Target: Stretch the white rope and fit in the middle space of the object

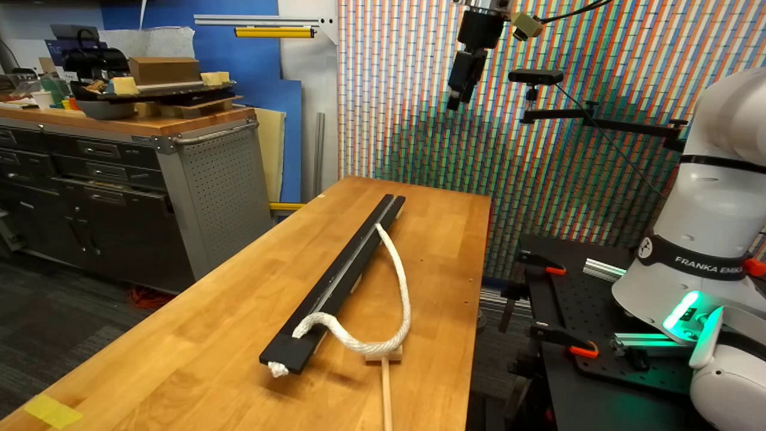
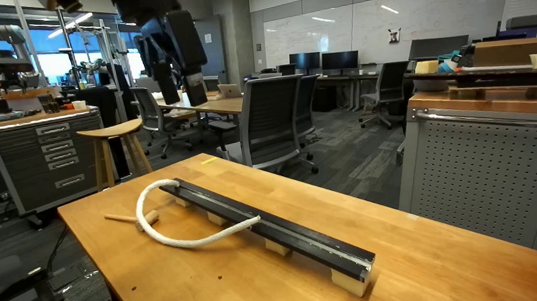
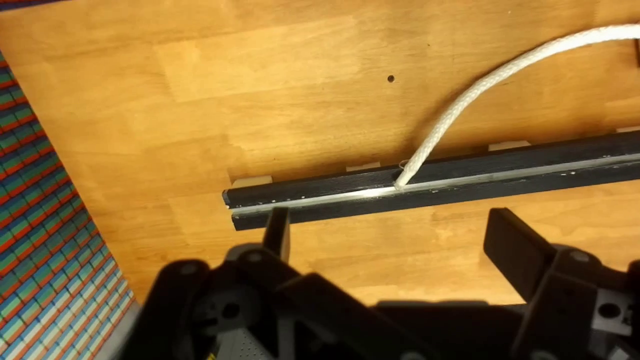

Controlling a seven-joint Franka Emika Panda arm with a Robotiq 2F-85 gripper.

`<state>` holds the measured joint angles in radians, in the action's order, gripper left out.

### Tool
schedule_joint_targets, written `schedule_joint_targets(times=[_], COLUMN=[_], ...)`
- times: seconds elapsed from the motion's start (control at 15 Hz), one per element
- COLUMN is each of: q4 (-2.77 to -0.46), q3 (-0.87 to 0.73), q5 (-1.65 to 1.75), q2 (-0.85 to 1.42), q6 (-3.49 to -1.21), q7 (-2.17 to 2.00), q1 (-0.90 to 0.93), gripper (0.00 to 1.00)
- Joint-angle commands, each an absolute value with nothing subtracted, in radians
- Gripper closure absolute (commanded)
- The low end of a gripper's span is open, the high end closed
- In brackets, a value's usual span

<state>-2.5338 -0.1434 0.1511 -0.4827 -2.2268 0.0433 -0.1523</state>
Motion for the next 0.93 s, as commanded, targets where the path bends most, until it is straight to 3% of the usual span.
schedule_joint_targets(times=[0.0, 0.87], q4=[-2.554, -2.536], q3=[-0.108, -0.103], q5=[0.144, -0.034], q2=[-0.427, -0.070], q6=[-2.283, -2.633], q7=[-0.101, -0.201], q1=[-0.176, -0.132], gripper=[0.00, 0.00])
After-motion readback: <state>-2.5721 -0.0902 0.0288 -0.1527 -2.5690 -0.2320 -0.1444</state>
